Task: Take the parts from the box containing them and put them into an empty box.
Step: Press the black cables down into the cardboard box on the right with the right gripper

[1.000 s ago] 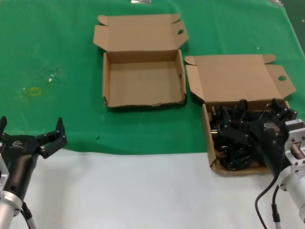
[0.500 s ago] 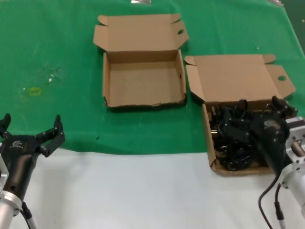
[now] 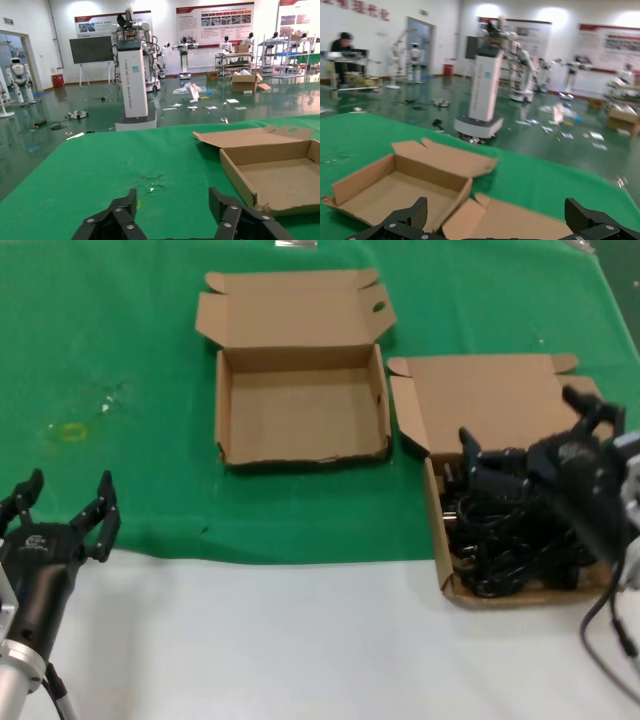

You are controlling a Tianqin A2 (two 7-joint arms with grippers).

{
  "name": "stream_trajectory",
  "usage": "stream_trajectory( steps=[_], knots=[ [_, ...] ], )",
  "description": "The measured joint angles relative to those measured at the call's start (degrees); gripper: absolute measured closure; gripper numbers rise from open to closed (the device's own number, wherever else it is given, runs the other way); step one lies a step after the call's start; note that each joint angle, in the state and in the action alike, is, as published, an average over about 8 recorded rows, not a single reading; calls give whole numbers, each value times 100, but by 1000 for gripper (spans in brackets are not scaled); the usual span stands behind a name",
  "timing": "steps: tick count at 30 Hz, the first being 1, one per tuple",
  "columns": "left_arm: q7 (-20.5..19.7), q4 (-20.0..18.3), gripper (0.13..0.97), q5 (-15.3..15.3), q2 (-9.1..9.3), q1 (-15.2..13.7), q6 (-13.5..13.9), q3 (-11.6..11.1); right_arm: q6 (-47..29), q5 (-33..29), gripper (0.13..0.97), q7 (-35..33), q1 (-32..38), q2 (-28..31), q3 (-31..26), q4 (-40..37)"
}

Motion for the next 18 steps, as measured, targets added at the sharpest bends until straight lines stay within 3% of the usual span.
stream_trajectory(
  steps=[8,13,18],
  knots=[
    [0,0,624,0,0,0,0,0,-588,249,129,143,798,1212,-816,188],
    [0,0,753,0,0,0,0,0,-1564,-277,129,490,1382,1722,-1218,-82],
    [0,0,820,0,0,0,0,0,-2759,-1037,129,697,1911,1950,-1318,-460]
  ],
)
